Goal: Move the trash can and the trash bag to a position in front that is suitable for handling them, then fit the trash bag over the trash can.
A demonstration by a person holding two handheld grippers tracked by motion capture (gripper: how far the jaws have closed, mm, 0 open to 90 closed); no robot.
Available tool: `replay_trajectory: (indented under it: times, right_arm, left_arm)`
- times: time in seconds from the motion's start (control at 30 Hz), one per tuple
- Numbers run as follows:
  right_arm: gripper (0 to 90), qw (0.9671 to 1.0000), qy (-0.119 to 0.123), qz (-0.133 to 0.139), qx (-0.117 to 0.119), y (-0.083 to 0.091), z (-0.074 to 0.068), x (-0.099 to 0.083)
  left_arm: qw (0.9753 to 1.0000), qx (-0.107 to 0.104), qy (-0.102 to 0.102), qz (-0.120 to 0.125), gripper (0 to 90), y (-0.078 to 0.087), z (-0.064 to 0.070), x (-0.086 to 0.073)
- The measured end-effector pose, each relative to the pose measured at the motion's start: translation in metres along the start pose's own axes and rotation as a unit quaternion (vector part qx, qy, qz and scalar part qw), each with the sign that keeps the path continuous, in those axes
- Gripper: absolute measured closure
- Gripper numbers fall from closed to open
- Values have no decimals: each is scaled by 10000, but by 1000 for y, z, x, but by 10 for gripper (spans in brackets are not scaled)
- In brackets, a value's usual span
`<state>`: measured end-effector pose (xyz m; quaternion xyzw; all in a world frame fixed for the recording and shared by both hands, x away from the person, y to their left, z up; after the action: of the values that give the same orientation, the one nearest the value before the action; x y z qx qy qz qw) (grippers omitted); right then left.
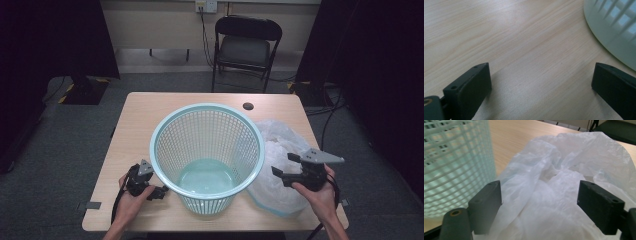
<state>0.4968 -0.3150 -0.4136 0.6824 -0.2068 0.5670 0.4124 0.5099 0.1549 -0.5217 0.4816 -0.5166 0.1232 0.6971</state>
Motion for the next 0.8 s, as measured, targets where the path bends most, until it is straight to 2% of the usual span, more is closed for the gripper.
replay_trajectory:
  times: [0.17,0.33,0.53,0.6,0.67,0.73,0.77,0.8]
  right_arm:
    - [138,9984,-138,-534,-125,-34,16,-7]
    - [134,9959,-176,-869,-200,-54,21,-21]
    - [128,9922,-77,-1186,-385,-64,24,-31]
    - [127,9922,-56,-1171,-420,-66,24,-36]
    - [133,9906,-45,-1294,-436,-68,24,-43]
    - [137,9918,-4,-1195,-448,-67,25,-47]
    - [138,9925,-77,-1138,-436,-66,25,-49]
    - [138,9921,-63,-1182,-421,-67,24,-52]
  left_arm:
    - [10000,0,-1,0,21,0,0,0]
    - [10000,-1,-6,-4,20,0,0,0]
    - [10000,3,12,8,20,0,0,0]
    - [10000,3,12,8,20,0,0,0]
    - [10000,2,11,6,20,0,0,0]
    - [10000,4,9,4,20,0,0,0]
    - [10000,1,12,5,20,0,0,0]
    - [10000,0,9,4,20,0,0,0]
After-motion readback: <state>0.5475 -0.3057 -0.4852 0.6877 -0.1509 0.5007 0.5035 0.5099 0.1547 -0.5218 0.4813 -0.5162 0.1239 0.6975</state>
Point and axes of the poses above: each handheld gripper's, and its own axes: y roughly backward along the jaws, x roughly out of its top, z roughly to its right, the point moved 3 cm from there along -y, roughly forward along the jaws, and after that the axes turned 11 degrees about z, right-handed, at the moved point
